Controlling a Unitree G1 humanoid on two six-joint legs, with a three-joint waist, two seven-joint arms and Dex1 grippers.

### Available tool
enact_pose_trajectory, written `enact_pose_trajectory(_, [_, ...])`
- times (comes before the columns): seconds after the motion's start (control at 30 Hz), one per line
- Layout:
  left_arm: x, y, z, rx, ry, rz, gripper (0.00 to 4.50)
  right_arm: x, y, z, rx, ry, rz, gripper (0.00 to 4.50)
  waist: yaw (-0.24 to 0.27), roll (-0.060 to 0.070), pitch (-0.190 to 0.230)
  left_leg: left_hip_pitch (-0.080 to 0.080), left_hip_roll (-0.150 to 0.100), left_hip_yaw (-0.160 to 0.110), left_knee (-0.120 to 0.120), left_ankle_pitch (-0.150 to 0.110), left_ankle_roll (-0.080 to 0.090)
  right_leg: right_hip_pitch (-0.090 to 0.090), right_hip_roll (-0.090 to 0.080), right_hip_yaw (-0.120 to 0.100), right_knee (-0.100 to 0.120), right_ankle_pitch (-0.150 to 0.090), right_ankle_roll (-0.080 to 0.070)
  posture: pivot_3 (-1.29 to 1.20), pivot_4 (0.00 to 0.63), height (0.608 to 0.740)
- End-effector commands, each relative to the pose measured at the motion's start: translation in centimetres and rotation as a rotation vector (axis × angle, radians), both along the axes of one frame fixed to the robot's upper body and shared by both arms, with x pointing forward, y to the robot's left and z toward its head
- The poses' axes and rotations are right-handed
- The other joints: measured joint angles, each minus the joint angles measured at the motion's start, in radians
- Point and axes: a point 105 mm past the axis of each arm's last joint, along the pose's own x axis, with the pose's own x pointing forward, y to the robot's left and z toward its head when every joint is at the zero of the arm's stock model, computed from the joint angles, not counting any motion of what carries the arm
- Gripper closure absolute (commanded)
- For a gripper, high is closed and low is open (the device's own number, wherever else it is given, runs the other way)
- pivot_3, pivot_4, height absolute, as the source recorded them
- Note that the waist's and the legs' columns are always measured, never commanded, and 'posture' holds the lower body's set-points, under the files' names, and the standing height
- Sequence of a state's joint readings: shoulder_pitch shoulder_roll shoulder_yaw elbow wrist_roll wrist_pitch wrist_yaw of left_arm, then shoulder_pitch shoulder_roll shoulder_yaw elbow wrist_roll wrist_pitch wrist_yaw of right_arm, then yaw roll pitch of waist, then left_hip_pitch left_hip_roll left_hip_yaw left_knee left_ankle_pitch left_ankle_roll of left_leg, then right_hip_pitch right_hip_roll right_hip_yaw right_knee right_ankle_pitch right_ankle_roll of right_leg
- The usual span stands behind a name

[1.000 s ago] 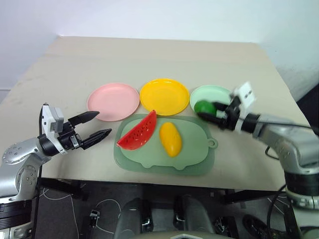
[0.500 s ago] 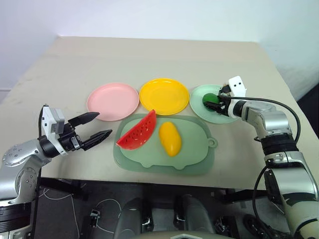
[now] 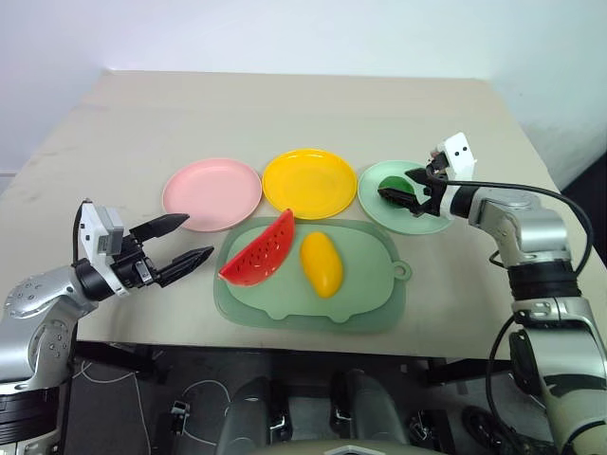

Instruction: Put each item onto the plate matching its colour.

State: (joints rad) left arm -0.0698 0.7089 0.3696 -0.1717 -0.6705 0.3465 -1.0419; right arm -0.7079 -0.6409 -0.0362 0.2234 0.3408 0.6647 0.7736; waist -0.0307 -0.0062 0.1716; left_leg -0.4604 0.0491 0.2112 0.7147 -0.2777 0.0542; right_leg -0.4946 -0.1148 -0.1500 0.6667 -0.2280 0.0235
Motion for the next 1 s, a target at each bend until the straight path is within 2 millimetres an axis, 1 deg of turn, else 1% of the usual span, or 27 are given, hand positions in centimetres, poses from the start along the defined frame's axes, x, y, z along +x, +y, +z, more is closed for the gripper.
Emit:
enact_pose_trajectory(0.03, [-0.1, -0.1, 1.0, 0.011, -0.035, -0.015, 0.0, -2.9, 1.5, 3.4, 0.029, -0.069, 0.075, 0.01, -0.003, 0.0, 0.0, 0.0, 0.0, 0.0, 0.0, 0.0, 0.0, 0.0, 0.0, 0.0, 0.0, 0.0, 0.0, 0.0, 0.15, 0.696])
enact_pose_trajectory(0.13, [0.0, -0.1, 0.9, 0.012, -0.033, -0.019, 0.0, -5.4, 3.9, 3.4, 0.085, -0.004, 0.155, 0.01, -0.008, 0.0, 0.0, 0.0, 0.0, -0.001, 0.0, 0.0, 0.0, 0.0, -0.001, 0.0, 0.0, -0.001, -0.003, 0.0, 0.15, 0.696])
enact_pose_trajectory(0.2, [0.1, -0.1, 0.9, 0.012, -0.034, -0.021, 0.0, -6.3, 5.1, 3.0, 0.108, 0.049, 0.175, 0.01, -0.012, 0.0, 0.0, 0.0, 0.0, -0.001, 0.0, 0.0, 0.0, 0.0, -0.001, 0.0, 0.0, -0.001, -0.003, 0.0, 0.15, 0.696])
enact_pose_trajectory(0.27, [0.2, -0.2, 0.9, 0.011, -0.035, -0.024, 0.0, -7.5, 6.7, 2.7, 0.151, 0.112, 0.218, 0.01, -0.013, 0.0, 0.0, 0.0, 0.0, -0.001, 0.0, 0.0, 0.0, 0.0, -0.001, 0.0, 0.0, -0.001, -0.003, 0.0, 0.15, 0.696])
enact_pose_trajectory(0.33, [0.4, -0.4, 0.8, 0.01, -0.038, -0.031, 0.0, -8.2, 7.8, 1.8, 0.174, 0.174, 0.23, 0.01, -0.012, 0.0, 0.0, 0.0, 0.0, -0.001, 0.0, 0.0, 0.0, -0.001, -0.001, 0.0, 0.0, -0.001, -0.004, 0.0, 0.15, 0.696])
enact_pose_trajectory(0.5, [0.6, -0.8, 0.8, -0.002, -0.041, -0.047, 0.0, -8.8, 9.0, -0.5, 0.191, 0.267, 0.214, 0.01, -0.005, 0.0, 0.0, -0.001, -0.001, 0.0, 0.0, 0.0, 0.0, 0.0, -0.002, -0.001, -0.001, -0.001, -0.003, 0.0, 0.15, 0.696])
enact_pose_trajectory(0.67, [0.2, -0.7, 0.6, 0.01, -0.035, -0.053, 0.0, -9.0, 10.4, -1.5, 0.213, 0.373, 0.226, 0.01, -0.013, 0.0, 0.0, 0.0, -0.001, 0.001, -0.001, 0.0, 0.0, -0.001, -0.002, 0.0, -0.001, 0.0, -0.004, 0.0, 0.15, 0.696])
enact_pose_trajectory(0.73, [0.1, -0.8, 0.5, 0.009, -0.035, -0.057, 0.0, -9.1, 10.7, -1.8, 0.209, 0.403, 0.225, 0.01, -0.013, 0.0, 0.0, 0.0, -0.001, 0.001, -0.001, 0.0, 0.0, -0.001, -0.001, 0.0, -0.001, 0.0, -0.004, 0.0, 0.15, 0.696])
enact_pose_trajectory(0.83, [-0.2, -1.2, 0.7, 0.001, -0.034, -0.074, 0.0, -9.5, 11.8, -2.6, 0.191, 0.461, 0.246, 0.01, -0.013, 0.0, 0.0, 0.0, -0.001, 0.001, -0.002, 0.0, 0.0, -0.002, -0.001, 0.0, -0.001, 0.0, -0.004, 0.0, 0.15, 0.696])
enact_pose_trajectory(1.0, [-1.3, -1.5, 0.9, -0.002, -0.023, -0.118, 0.0, -10.1, 13.1, -3.2, 0.153, 0.488, 0.281, 0.01, -0.013, 0.0, 0.0, 0.0, -0.001, 0.002, -0.002, 0.0, -0.001, -0.001, -0.001, 0.0, -0.001, 0.0, -0.003, 0.0, 0.15, 0.696])
